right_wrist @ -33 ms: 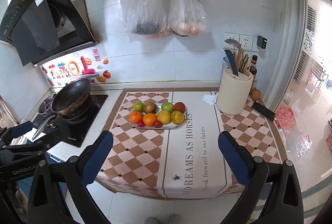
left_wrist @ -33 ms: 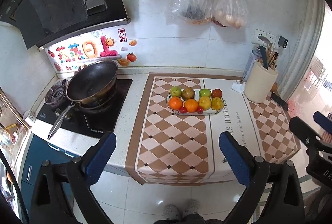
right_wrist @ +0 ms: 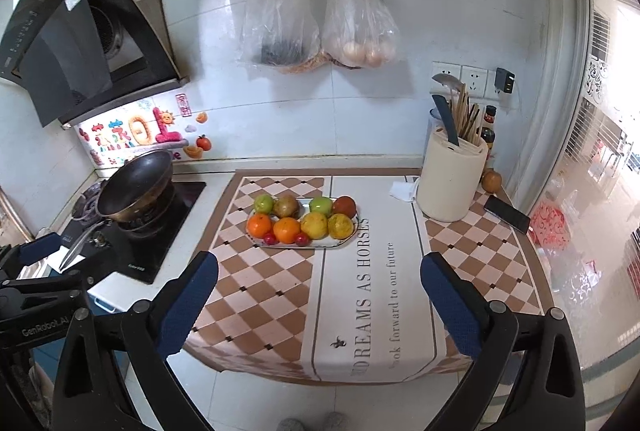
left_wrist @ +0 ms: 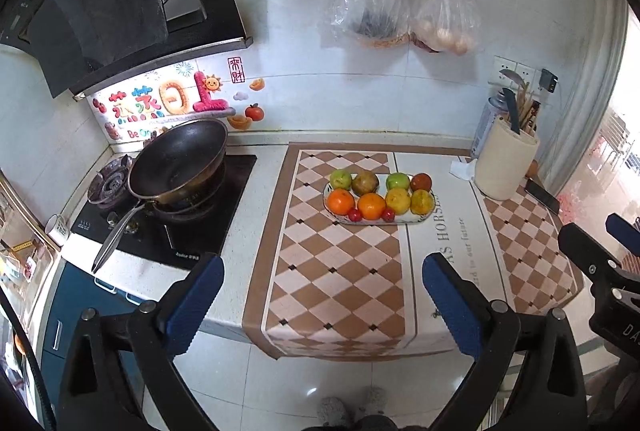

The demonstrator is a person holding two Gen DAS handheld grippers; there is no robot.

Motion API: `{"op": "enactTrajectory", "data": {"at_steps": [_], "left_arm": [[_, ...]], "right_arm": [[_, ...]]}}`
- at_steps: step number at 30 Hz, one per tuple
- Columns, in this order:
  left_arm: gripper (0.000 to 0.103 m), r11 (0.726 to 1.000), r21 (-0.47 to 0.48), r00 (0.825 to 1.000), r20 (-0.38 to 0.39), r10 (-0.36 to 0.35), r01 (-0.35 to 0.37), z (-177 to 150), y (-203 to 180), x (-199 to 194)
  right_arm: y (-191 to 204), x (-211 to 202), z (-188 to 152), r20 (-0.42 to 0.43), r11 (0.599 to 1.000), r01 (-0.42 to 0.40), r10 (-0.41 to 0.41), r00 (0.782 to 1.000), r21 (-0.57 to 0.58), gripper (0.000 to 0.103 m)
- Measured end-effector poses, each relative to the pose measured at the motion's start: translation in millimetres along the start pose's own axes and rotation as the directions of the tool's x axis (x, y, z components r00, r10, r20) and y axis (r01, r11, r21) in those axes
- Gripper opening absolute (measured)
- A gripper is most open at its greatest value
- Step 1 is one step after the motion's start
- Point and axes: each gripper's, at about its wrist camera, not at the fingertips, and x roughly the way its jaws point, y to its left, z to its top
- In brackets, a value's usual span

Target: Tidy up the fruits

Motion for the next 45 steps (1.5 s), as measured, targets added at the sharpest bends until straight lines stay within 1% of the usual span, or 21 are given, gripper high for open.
{"op": "enactTrajectory", "data": {"at_steps": [6, 8, 11, 13, 19, 23, 28, 45], "left_arm": [[0.102, 1.000, -0.008, 1.000, -0.015, 0.004, -0.004, 11, -2, 30], [0.102, 1.000, -0.003, 1.000, -0.026, -0.006, 0.006, 14, -3, 41], [0.102, 1.000, 0.007, 0.999, -0.035, 0.006, -0.006, 19, -5, 56], [0.102, 1.000, 0.007, 0.999, -0.043, 0.019, -0.019, 22, -5, 67], [0.102, 1.000, 0.005, 0.997, -0.069, 0.024, -0.024, 25, -10, 92], [0.102, 1.000, 0.002, 0.996, -0.090, 0.029, -0.028, 25, -14, 105], [0.102, 0.999, 0.006, 0.994, -0.098, 0.037, -0.036, 24, -16, 114], [0.102, 0.999, -0.006, 0.995, -0.096, 0.032, -0.033, 24, -16, 113]], "right_arm": [[-7, 41, 9, -0.015, 1.000, 0.028, -0.028, 0.999, 0.011, 0.103], [-10, 55, 12, -0.018, 0.999, 0.040, -0.040, 0.999, 0.014, 0.103], [-15, 74, 16, -0.024, 0.998, 0.055, -0.054, 0.998, 0.015, 0.103], [-18, 87, 17, -0.035, 0.998, 0.052, -0.052, 0.998, 0.018, 0.103], [-21, 114, 19, -0.072, 0.998, 0.059, -0.058, 0.996, 0.017, 0.103], [-20, 125, 19, -0.091, 0.998, 0.055, -0.053, 0.994, 0.017, 0.103], [-19, 133, 18, -0.103, 0.998, 0.054, -0.053, 0.993, 0.015, 0.103], [-15, 134, 13, -0.117, 0.999, 0.048, -0.047, 0.992, 0.010, 0.103]]}}
